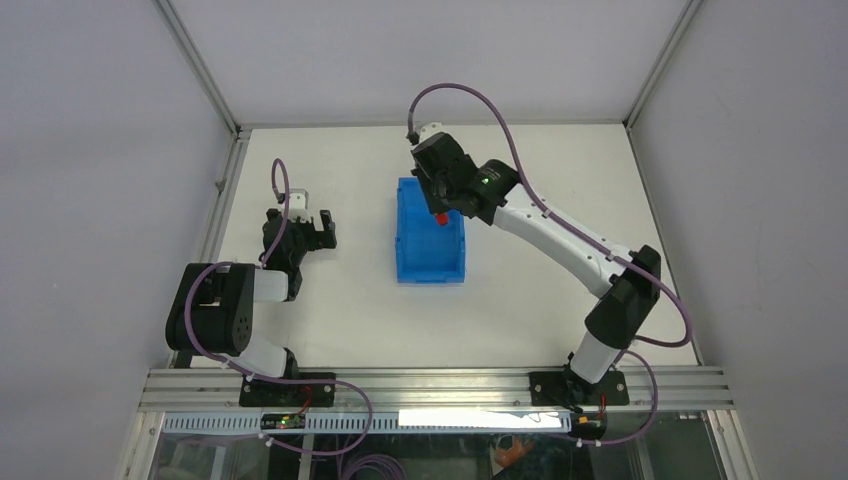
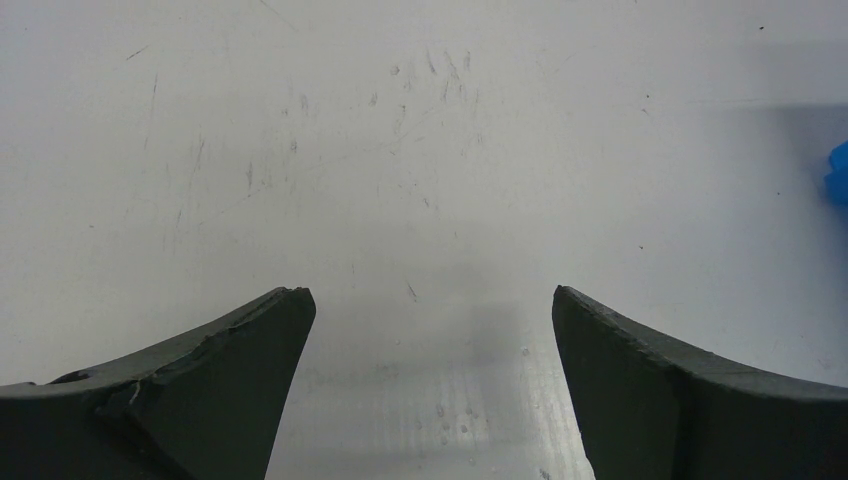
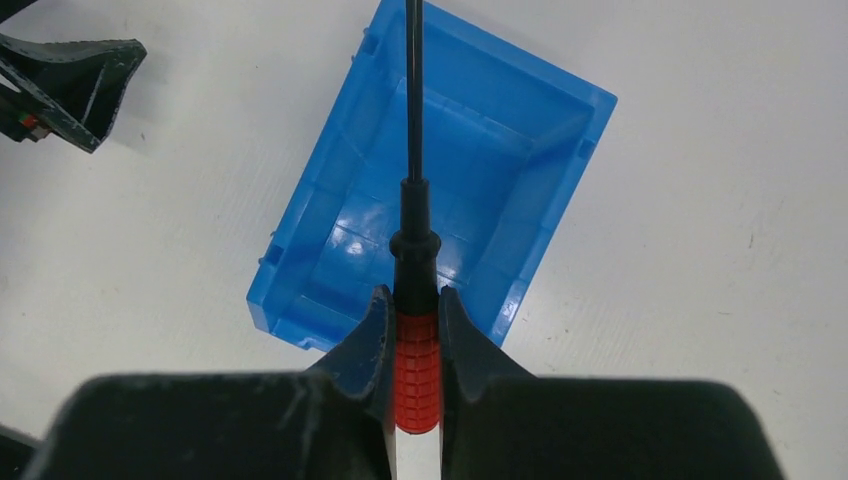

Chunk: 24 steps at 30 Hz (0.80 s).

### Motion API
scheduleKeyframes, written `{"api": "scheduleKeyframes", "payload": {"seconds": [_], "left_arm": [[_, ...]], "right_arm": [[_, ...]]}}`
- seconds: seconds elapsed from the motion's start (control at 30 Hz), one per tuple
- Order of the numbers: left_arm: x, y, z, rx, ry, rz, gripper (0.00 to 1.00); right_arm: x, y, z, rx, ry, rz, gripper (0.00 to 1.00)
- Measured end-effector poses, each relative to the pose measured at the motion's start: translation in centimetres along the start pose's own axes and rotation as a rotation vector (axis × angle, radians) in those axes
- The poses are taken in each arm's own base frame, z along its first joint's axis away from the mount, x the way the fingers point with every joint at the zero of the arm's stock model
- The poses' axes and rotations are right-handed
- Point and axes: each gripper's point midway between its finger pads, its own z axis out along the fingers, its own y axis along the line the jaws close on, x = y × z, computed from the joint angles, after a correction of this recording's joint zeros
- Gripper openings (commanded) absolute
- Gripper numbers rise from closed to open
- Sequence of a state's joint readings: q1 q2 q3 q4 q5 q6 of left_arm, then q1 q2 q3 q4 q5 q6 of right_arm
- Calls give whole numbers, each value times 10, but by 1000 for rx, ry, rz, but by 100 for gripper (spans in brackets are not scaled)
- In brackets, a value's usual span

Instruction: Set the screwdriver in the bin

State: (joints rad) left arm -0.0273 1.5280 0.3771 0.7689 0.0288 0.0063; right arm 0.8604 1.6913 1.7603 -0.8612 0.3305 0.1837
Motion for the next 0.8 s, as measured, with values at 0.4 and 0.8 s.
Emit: {"api": "scheduleKeyframes", "payload": {"seconds": [0.4,0.8], "left_arm": [[0,0,0,0,0,0,99],[0,0,0,0,0,0,99]], "right_arm": [[75,13,88,41,155,-54,11],[136,13,145,151,290,-7,35]]}}
